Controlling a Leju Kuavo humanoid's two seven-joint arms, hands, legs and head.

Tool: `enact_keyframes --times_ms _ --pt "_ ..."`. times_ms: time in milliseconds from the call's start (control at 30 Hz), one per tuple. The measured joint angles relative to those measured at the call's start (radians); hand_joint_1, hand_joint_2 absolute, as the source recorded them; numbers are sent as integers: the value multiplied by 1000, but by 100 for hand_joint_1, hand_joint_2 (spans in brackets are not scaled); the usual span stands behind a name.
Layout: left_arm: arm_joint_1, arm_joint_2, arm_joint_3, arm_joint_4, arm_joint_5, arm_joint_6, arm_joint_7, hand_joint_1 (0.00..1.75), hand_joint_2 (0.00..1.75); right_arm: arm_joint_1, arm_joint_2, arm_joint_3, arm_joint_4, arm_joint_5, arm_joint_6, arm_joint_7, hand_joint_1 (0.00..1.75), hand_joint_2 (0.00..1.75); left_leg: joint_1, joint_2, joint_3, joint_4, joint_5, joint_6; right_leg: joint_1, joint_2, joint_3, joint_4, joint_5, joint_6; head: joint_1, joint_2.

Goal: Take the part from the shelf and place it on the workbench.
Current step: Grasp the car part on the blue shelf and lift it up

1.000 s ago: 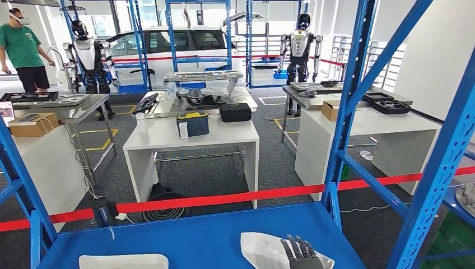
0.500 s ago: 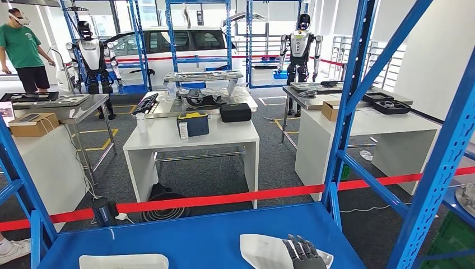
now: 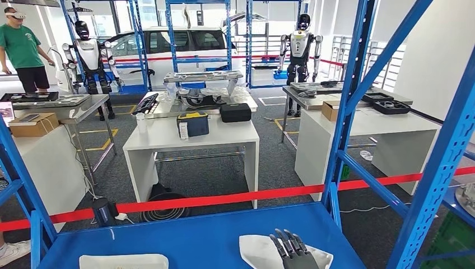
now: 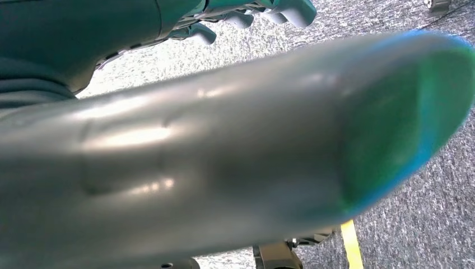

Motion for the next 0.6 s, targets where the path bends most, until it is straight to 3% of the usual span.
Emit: enact_keyframes --times_ms 200,600 --pt "0 -4 0 0 -6 0 -6 0 0 -19 29 0 34 -33 58 -45 0 175 0 -1 0 0 0 0 0 0 0 0 0 0 0 0" --pt "-1 -4 0 0 -27 -8 3 0 0 -20 21 -21 132 -57 138 22 0 175 0 0 1 0 0 1 0 0 0 0 0 1 0 0"
